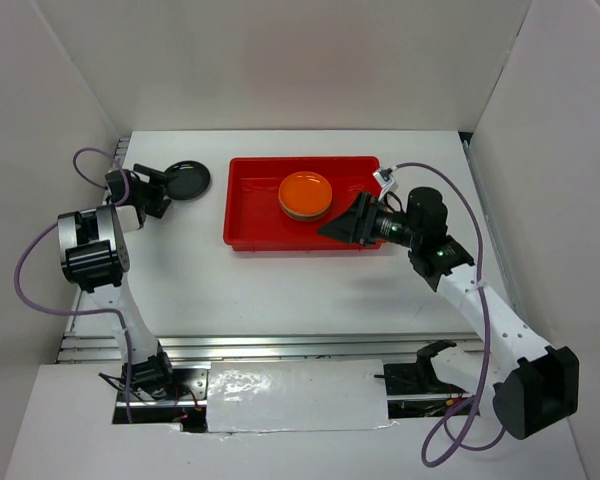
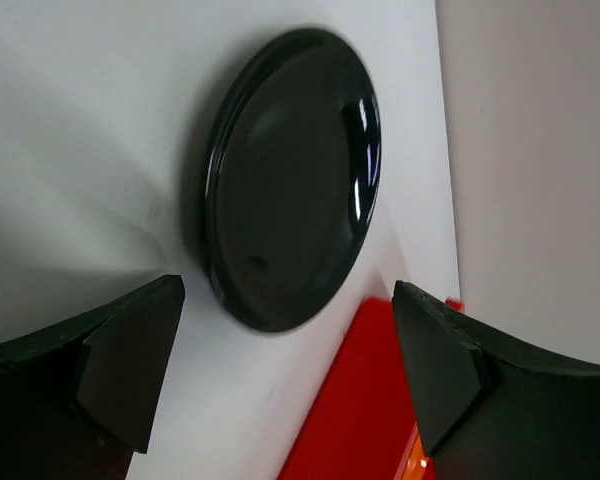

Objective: Place the plates into the plastic bin on the countertop

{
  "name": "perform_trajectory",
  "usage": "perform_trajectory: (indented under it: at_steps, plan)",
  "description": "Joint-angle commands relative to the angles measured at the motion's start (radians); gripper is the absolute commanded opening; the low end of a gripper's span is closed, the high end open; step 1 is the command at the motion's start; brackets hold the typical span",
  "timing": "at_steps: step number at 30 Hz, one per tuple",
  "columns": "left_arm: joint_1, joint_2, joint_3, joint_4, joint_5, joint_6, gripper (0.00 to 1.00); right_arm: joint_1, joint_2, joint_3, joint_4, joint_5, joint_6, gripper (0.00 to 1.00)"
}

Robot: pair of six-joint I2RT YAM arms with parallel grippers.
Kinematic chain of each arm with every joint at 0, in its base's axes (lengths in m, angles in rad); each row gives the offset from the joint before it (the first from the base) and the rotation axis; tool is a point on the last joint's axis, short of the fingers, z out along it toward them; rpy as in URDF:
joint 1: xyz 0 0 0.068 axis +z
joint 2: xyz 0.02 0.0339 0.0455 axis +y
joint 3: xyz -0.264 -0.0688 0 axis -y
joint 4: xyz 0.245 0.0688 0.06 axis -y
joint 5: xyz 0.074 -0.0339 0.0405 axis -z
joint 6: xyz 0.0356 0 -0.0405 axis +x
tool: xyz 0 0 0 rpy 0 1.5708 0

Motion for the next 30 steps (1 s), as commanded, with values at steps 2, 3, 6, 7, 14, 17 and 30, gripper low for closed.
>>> perform_trajectory:
  at_steps: [2, 3, 6, 7, 14, 17, 30]
  plan:
    - [-0.005, 0.134, 0.116, 0.025, -0.053, -0.007, 0.98, 0.050, -0.096, -0.015, 0.061, -0.064, -0.007, 1.00]
    - [-0.005, 0.146, 0.126, 0.014, -0.063, -0.006, 0.95, 0.050, -0.122, -0.013, 0.052, -0.068, -0.008, 1.00]
    - [-0.008, 0.175, 0.150, -0.057, -0.108, -0.004, 0.87, 0.049, -0.158, 0.003, 0.020, -0.067, -0.021, 1.00]
    - [-0.009, 0.180, 0.147, -0.058, -0.125, -0.004, 0.83, 0.047, -0.164, 0.011, 0.010, -0.063, -0.022, 1.00]
    - [-0.010, 0.211, 0.191, -0.126, -0.140, 0.005, 0.16, 0.026, -0.196, 0.043, -0.034, -0.056, -0.022, 1.00]
    - [-0.012, 0.172, 0.196, -0.161, -0.155, 0.007, 0.00, 0.010, -0.198, 0.060, -0.059, -0.051, -0.034, 1.00]
    - [-0.204, -0.345, 0.450, -0.552, -0.159, 0.298, 0.00, -0.120, -0.251, 0.109, -0.283, 0.122, -0.081, 1.00]
